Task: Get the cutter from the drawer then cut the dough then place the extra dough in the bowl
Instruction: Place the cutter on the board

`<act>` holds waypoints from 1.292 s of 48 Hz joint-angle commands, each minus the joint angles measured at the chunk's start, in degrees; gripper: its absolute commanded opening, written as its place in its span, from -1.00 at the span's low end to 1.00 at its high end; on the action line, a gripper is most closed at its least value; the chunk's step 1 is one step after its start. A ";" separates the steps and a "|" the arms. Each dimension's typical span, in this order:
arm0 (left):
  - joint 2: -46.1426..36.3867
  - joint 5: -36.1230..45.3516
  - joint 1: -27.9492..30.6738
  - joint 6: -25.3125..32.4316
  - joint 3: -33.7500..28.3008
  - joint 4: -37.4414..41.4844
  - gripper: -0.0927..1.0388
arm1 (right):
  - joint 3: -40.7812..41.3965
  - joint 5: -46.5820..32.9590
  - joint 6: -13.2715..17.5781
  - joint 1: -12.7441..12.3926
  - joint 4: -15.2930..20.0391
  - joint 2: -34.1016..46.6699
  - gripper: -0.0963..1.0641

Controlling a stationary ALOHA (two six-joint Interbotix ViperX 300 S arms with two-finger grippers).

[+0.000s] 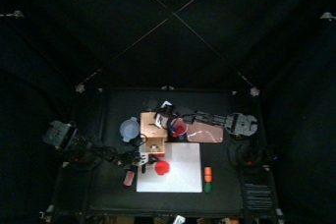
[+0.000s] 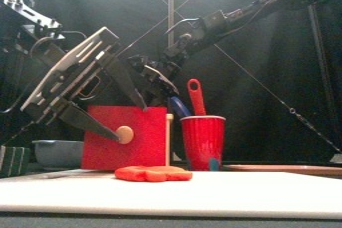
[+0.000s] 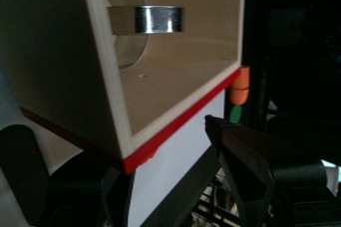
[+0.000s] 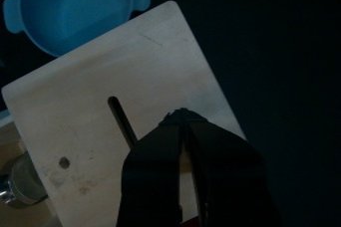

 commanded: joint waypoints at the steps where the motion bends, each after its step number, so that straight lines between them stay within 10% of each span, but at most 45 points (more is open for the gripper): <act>1: -3.16 0.00 -0.35 0.09 1.23 0.35 0.72 | -1.93 -0.09 -0.18 0.44 0.00 -1.58 -0.79; 28: -21.18 -3.16 4.04 1.32 14.15 25.49 0.70 | 2.81 -1.41 -0.97 6.33 0.00 -12.22 -0.74; 46: -26.46 -2.90 16.70 1.32 19.34 45.70 0.70 | 12.30 -10.37 0.26 13.18 0.53 -15.12 -0.04; 62: -30.50 -2.55 23.47 1.32 21.36 48.08 0.70 | 14.59 -11.60 0.35 15.82 1.23 -13.01 0.41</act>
